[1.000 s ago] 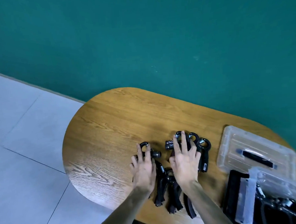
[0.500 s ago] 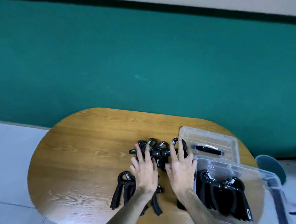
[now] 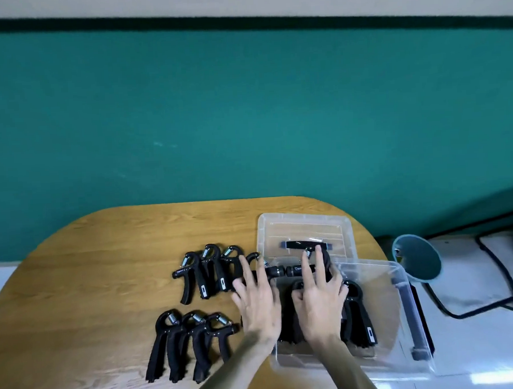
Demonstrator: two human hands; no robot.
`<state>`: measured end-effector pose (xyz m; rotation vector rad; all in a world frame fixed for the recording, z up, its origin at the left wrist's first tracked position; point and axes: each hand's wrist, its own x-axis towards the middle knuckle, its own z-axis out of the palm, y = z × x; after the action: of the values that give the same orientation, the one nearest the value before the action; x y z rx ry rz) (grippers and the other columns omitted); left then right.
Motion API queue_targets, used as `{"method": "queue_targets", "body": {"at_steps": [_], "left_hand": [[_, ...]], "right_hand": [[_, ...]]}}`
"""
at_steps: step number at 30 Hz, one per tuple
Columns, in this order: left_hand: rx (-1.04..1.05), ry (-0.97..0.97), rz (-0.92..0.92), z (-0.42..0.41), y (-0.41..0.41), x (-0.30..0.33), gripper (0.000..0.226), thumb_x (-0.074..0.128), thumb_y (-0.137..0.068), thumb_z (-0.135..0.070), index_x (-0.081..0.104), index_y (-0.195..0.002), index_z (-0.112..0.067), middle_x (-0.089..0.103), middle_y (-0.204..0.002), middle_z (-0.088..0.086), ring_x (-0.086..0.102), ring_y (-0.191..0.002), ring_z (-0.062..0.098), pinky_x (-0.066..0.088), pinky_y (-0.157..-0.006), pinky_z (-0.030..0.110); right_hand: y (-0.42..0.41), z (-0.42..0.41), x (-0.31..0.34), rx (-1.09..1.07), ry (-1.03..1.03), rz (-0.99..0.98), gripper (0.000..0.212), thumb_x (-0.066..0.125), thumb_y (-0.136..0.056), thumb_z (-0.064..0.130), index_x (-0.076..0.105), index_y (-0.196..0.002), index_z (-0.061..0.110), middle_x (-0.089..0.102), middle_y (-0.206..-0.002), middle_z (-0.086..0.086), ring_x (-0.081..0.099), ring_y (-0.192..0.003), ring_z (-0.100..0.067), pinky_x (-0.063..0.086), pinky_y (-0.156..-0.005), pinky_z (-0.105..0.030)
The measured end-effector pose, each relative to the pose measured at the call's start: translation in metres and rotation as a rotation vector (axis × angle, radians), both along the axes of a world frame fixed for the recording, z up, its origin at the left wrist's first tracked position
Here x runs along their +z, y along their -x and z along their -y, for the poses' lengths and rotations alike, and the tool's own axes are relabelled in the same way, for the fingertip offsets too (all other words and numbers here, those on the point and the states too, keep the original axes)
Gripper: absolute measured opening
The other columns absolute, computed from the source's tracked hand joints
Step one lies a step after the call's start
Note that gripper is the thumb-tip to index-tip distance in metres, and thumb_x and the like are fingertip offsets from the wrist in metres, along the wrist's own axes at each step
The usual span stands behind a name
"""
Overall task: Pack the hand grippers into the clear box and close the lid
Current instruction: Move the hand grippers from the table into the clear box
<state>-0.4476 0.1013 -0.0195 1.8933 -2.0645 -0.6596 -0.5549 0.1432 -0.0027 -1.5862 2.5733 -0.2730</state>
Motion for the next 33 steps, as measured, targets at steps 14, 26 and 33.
{"method": "queue_targets", "body": {"at_steps": [14,26,33], "left_hand": [[-0.162,0.042,0.156,-0.037,0.059,-0.009,0.083,0.075,-0.08,-0.005,0.036,-0.152,-0.013,0.018,-0.161,0.028,0.046,-0.091,0.032,0.045,-0.076,0.045],[-0.186,-0.049,0.199,-0.052,0.094,-0.041,0.093,0.082,-0.068,0.001,0.041,-0.15,-0.015,0.02,-0.161,0.027,0.042,-0.085,0.028,0.043,-0.071,0.041],[-0.168,-0.096,0.25,-0.054,0.11,-0.079,0.09,0.083,-0.07,-0.006,0.042,-0.15,-0.015,0.027,-0.159,0.026,0.042,-0.085,0.027,0.044,-0.071,0.04]], "right_hand": [[0.053,-0.046,-0.027,-0.122,-0.007,0.119,0.091,0.081,-0.07,0.019,0.041,-0.152,0.021,0.028,-0.164,-0.006,0.042,-0.123,-0.043,0.044,-0.082,-0.055],[0.086,-0.062,-0.059,-0.129,-0.105,0.186,0.09,0.079,-0.07,0.016,0.041,-0.151,0.022,0.029,-0.164,-0.006,0.043,-0.119,-0.043,0.044,-0.083,-0.056],[0.104,-0.065,-0.097,-0.101,-0.113,0.229,0.084,0.075,-0.077,0.017,0.038,-0.153,0.017,0.027,-0.164,-0.009,0.042,-0.12,-0.046,0.042,-0.085,-0.06]]}}
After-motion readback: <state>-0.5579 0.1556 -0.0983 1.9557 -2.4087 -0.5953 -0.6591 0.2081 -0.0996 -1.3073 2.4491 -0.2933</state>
